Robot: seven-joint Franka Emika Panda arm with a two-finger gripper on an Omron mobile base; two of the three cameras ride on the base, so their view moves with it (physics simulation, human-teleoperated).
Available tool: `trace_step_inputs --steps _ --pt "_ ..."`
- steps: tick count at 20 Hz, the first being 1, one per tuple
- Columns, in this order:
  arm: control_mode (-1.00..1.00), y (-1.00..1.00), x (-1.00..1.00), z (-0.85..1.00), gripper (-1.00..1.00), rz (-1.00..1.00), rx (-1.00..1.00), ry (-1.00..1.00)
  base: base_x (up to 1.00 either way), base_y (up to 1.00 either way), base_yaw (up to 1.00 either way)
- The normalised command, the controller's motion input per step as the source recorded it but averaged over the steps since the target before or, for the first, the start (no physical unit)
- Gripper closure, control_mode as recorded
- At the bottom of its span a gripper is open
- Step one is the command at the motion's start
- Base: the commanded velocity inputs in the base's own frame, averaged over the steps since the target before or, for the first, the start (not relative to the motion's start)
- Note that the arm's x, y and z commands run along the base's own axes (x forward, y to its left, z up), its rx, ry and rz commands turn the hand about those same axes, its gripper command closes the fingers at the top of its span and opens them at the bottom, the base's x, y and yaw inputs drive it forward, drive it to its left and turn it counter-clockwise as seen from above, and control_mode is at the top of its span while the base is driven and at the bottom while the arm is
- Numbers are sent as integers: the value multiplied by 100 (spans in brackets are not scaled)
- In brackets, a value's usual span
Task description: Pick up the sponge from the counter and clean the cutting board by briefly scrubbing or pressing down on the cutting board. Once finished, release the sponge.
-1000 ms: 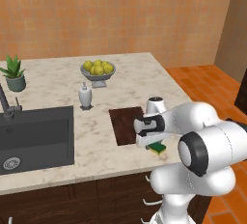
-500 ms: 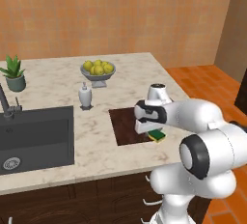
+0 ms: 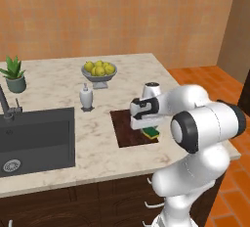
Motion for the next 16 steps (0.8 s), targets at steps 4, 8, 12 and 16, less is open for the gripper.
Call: trace_step_inputs --steps 4,8,12,16 --pt "-100 2 0 -36 100 -11 0 0 0 0 0" --pt "-100 0 0 -44 100 -9 0 -2 0 0 0" --pt "-100 0 2 -24 100 -5 0 -6 0 0 0" --pt "-100 0 22 8 100 -5 2 -10 0 0 0"
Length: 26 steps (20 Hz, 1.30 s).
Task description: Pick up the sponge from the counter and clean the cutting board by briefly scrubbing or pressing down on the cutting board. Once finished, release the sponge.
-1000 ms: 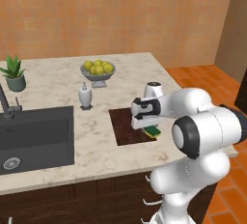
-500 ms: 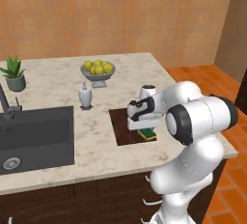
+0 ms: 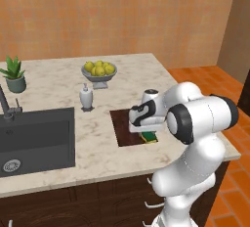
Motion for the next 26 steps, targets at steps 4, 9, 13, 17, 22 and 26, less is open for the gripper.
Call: trace_step_inputs --steps 4,9,13,17,22,26 --pt "-100 0 37 11 100 -5 3 -9 0 0 0" --pt "-100 0 26 -3 100 -2 1 -2 0 0 0" --pt "-100 0 6 -38 100 0 0 -2 0 0 0" --pt "-100 0 -41 -76 100 -2 0 -7 0 0 0" --pt "-100 0 -97 -84 100 -3 0 -1 0 0 0" --pt "-100 0 -100 -80 100 0 0 6 0 0 0"
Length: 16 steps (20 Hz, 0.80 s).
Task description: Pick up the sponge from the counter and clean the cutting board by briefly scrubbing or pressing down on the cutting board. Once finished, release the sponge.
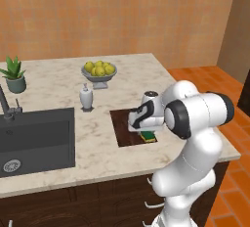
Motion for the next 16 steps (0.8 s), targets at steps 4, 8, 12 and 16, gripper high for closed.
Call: trace_step_inputs --steps 4,8,12,16 --pt "-100 0 -58 -30 100 -1 0 2 0 0 0" --pt "-100 0 33 66 100 -4 8 -2 0 0 0" --pt "-100 0 80 67 100 -5 7 3 0 0 0" --pt "-100 9 82 2 100 -5 0 13 0 0 0"
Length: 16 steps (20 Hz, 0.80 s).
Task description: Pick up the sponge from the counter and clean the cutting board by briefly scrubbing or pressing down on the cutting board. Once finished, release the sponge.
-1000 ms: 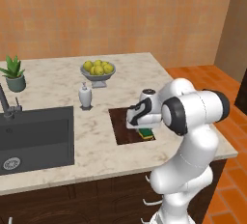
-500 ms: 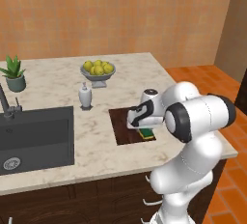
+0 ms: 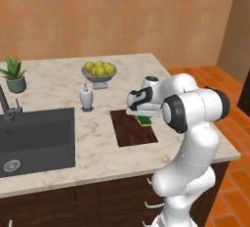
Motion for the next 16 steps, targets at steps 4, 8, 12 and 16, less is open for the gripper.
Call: trace_step_inputs --steps 4,8,12,16 --pt "-100 6 52 0 100 -2 -2 12 0 0 0" --pt "-100 0 11 -49 100 0 -1 5 0 0 0" --pt "-100 0 -1 -83 100 0 -2 0 0 0 0" --pt "-100 0 4 -39 100 0 0 -1 0 0 0"
